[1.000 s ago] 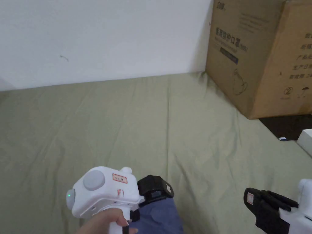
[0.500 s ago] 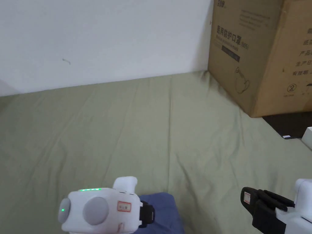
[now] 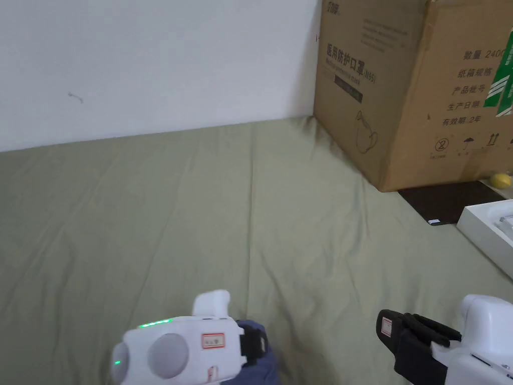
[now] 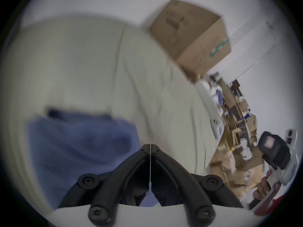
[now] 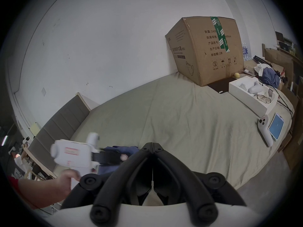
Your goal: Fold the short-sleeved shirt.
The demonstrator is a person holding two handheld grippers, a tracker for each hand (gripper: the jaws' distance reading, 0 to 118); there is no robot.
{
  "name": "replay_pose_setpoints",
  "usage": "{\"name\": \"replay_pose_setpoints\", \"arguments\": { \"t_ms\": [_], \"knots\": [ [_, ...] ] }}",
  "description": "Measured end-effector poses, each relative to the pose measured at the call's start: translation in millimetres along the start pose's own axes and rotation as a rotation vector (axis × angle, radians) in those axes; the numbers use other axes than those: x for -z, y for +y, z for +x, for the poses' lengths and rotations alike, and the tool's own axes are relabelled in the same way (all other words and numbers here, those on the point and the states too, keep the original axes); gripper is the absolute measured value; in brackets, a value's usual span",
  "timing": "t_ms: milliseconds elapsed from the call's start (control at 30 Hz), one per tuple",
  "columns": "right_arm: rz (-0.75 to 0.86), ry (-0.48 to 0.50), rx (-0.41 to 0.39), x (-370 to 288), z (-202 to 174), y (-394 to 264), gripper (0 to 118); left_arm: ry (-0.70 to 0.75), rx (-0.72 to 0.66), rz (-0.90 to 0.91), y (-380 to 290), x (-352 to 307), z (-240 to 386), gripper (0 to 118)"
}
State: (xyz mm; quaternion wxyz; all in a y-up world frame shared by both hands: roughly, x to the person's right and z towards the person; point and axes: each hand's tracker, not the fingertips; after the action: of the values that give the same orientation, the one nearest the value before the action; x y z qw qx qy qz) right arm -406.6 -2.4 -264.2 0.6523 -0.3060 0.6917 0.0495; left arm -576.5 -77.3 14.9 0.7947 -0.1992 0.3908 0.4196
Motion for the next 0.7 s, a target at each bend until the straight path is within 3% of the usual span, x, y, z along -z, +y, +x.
{"name": "replay_pose_setpoints", "arguments": {
  "t_ms": [100,233,400,533,600,700],
  "knots": [
    [0.027,0.032,-0.032,-5.0,-12.6,9.8,1,0.069,0.109,0.303,14.3,-88.5,5.9,0],
    [0.146,0.086,-0.153,-16.1,-40.2,32.4,1,0.263,0.187,0.664,11.8,-200.5,15.7,0],
    [0.446,0.091,-0.333,-38.2,-82.8,43.8,1,0.473,0.323,0.895,-10.4,-263.8,32.4,0],
    [0.626,0.017,-0.352,-38.2,-95.8,26.2,1,0.512,0.318,0.934,-40.9,-261.2,23.4,0],
    [0.615,-0.055,-0.315,-32.4,-93.8,16.1,1,0.532,0.257,0.949,-54.2,-260.2,15.4,0],
    [0.540,-0.139,-0.257,-27.9,-85.3,7.2,1,0.624,0.307,0.958,-69.3,-260.3,12.2,0]
  ]
}}
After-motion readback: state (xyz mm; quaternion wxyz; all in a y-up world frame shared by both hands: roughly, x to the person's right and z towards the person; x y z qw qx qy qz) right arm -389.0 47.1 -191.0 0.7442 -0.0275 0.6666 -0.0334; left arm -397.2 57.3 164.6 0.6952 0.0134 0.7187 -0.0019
